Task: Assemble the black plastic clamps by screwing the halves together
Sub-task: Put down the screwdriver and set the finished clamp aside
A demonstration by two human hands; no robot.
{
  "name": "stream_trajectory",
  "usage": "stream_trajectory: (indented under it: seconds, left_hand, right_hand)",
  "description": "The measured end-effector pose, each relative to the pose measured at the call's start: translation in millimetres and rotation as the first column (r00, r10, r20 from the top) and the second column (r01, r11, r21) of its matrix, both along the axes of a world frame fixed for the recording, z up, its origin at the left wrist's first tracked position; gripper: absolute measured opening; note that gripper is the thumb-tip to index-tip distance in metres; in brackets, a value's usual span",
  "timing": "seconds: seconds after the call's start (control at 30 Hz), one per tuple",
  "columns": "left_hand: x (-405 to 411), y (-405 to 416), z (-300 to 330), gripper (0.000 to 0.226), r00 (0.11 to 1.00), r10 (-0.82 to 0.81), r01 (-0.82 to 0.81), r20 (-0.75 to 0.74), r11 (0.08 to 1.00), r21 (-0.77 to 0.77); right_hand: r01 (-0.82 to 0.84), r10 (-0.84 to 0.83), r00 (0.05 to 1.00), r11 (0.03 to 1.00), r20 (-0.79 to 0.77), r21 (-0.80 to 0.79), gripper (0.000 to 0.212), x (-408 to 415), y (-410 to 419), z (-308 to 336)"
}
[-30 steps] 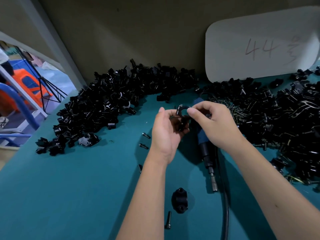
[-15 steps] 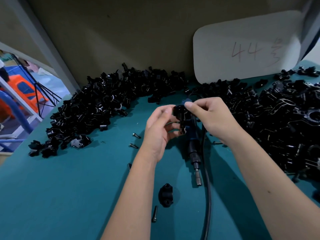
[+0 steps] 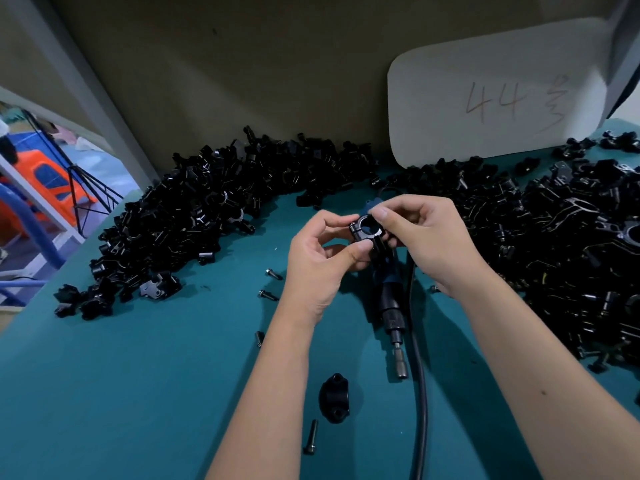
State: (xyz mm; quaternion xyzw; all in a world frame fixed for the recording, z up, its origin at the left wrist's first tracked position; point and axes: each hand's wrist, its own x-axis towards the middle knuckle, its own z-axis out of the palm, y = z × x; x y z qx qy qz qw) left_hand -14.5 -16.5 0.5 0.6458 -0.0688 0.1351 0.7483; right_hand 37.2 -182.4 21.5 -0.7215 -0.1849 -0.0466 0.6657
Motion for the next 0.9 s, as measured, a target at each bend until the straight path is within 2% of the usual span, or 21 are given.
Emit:
stream_trajectory:
  seconds: [0.33,0.53,0.67,0.77,0.9]
  left_hand:
    - [2,3,0,0.042,0.998,-0.063,0.062,-0.014,0.993,-0.098]
    - [-3,1,6,0.028,0.993,-0.086,0.073,-0.084,0.987,-0.143]
    - [1,-10,11,0.013,0.994,0.012,-0.027,-0.112,0.991,-0.128]
    - [9,-24,16,0.012,0.991,0.067,-0.078,-0.112,0.992,-0.099]
    - [22,-58,30,0.011,0.991,0.077,-0.089,-0.112,0.989,-0.114]
  right_hand:
    - [0.053,-0.046,0.996,0.994,-0.073,0.095,0.032,-2,0,2]
    - [0.070,-0.066,0.996,0.995,-0.055,0.078,0.029,1,-2,1]
    - [0.106,-0.106,0.994,0.994,0.009,0.033,0.028,3,-5,7]
    - [0.155,-0.155,0.987,0.988,0.040,0.005,0.025,4,-12,12]
    - [0.105,-0.105,0.994,0.994,0.013,0.003,0.013,6,-40,29]
